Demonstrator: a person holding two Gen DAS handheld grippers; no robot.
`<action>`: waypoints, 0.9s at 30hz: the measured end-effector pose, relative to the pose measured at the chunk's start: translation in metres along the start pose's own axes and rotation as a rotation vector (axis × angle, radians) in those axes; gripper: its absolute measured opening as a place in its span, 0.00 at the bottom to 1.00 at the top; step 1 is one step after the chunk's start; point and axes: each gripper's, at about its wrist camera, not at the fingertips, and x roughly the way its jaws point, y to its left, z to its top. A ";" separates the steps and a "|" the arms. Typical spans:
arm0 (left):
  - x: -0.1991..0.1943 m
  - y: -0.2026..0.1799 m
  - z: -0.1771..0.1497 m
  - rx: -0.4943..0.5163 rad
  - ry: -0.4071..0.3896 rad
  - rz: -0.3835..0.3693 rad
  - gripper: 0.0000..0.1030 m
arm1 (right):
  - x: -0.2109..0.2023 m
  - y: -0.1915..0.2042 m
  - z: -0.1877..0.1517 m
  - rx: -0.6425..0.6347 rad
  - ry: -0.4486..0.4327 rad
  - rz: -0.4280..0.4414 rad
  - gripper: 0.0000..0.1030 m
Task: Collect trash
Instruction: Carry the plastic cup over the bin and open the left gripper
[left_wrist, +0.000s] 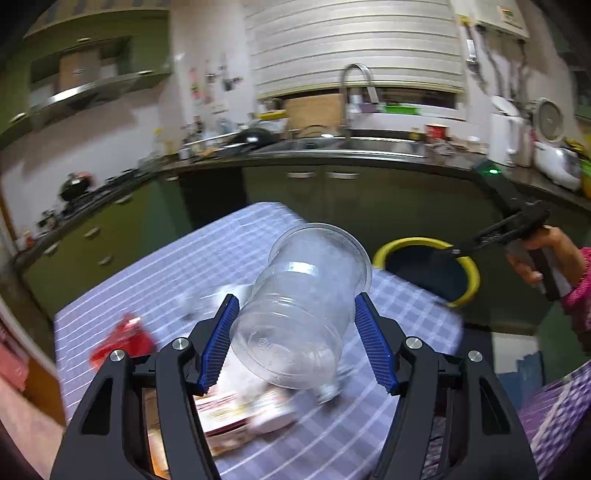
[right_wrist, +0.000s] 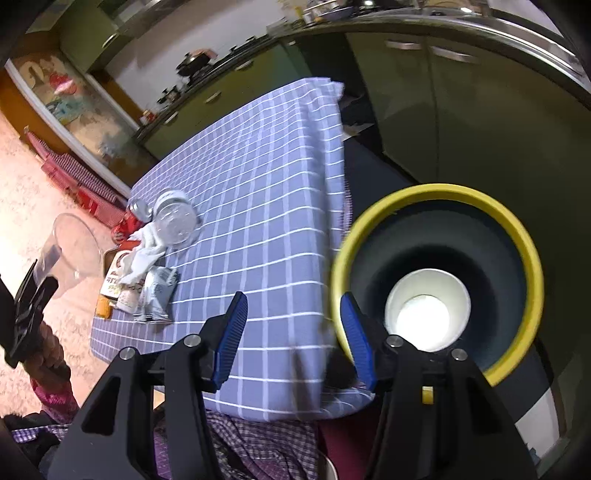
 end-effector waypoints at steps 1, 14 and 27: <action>0.007 -0.011 0.005 0.012 0.000 -0.031 0.62 | -0.005 -0.006 -0.002 0.011 -0.013 -0.012 0.49; 0.145 -0.140 0.068 0.136 0.096 -0.307 0.62 | -0.072 -0.081 -0.033 0.097 -0.161 -0.191 0.49; 0.252 -0.211 0.084 0.145 0.212 -0.341 0.78 | -0.086 -0.116 -0.055 0.160 -0.198 -0.226 0.53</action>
